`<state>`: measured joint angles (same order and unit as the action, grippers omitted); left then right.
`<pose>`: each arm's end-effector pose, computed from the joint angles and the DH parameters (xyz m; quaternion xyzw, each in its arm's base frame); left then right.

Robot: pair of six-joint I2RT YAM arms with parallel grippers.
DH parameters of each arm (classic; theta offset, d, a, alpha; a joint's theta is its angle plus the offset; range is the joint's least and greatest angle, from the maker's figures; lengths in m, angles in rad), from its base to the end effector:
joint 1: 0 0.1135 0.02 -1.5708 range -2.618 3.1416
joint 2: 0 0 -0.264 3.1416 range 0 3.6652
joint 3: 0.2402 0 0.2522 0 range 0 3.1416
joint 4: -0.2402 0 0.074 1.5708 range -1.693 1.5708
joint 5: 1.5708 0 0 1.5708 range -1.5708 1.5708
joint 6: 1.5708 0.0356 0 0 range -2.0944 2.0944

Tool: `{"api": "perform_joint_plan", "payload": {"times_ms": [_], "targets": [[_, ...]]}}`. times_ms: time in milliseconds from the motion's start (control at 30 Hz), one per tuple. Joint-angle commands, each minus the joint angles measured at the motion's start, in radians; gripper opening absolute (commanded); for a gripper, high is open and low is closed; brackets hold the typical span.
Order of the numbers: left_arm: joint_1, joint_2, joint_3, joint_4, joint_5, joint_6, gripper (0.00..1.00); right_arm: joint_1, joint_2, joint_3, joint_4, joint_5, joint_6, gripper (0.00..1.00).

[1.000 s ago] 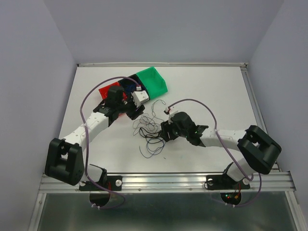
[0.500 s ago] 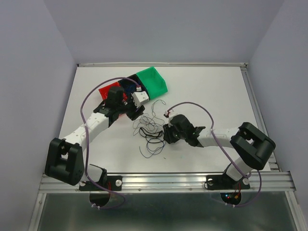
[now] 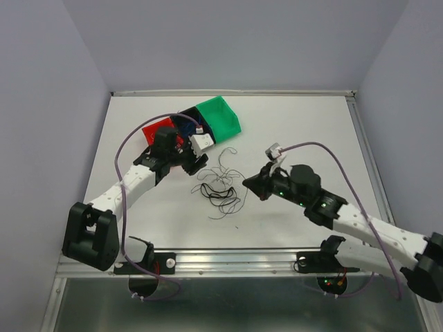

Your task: Untangle the cables

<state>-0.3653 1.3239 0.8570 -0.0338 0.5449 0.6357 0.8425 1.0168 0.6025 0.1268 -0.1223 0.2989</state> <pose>0.2669 -0.1219 0.2627 0.5180 0.6610 -0.1632 0.5178 0.1527 0.1778 0.2633 -0.2499 0.7604 0.3639 0.4763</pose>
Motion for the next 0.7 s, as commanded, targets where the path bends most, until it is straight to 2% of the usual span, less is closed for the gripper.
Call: {"api": "perform_joint_plan", "payload": {"times_ms": [0, 33, 133, 233, 333, 433, 467, 567, 667], "targets": [[-0.009, -0.075, -0.019, 0.029, 0.047, 0.012, 0.64, 0.012, -0.251, -0.040, 0.017, -0.057, 0.042, 0.01], [-0.011, -0.083, -0.022, 0.053, 0.055, 0.006, 0.64, 0.010, -0.308, -0.033, 0.019, -0.047, 0.040, 0.01], [-0.011, -0.124, -0.027, 0.078, 0.064, -0.028, 0.64, 0.012, -0.337, 0.028, 0.008, -0.014, 0.026, 0.01], [0.003, -0.152, -0.012, 0.117, -0.015, -0.123, 0.64, 0.012, -0.298, 0.143, -0.001, -0.017, -0.003, 0.00], [0.043, -0.187, 0.013, 0.133, -0.008, -0.159, 0.65, 0.012, -0.222, 0.281, -0.006, -0.037, -0.020, 0.00], [0.072, -0.282, 0.020, 0.115, 0.091, -0.148, 0.67, 0.012, -0.149, 0.396, -0.019, -0.082, -0.030, 0.00], [0.071, -0.302, 0.023, 0.094, 0.203, -0.127, 0.68, 0.012, -0.136, 0.414, -0.019, -0.091, -0.032, 0.01], [0.071, -0.374, -0.001, 0.057, 0.382, -0.047, 0.71, 0.012, -0.092, 0.480, -0.024, -0.106, -0.038, 0.01], [0.071, -0.404, -0.035, 0.130, 0.434, -0.050, 0.73, 0.012, -0.044, 0.531, -0.033, -0.128, -0.040, 0.01]]}}
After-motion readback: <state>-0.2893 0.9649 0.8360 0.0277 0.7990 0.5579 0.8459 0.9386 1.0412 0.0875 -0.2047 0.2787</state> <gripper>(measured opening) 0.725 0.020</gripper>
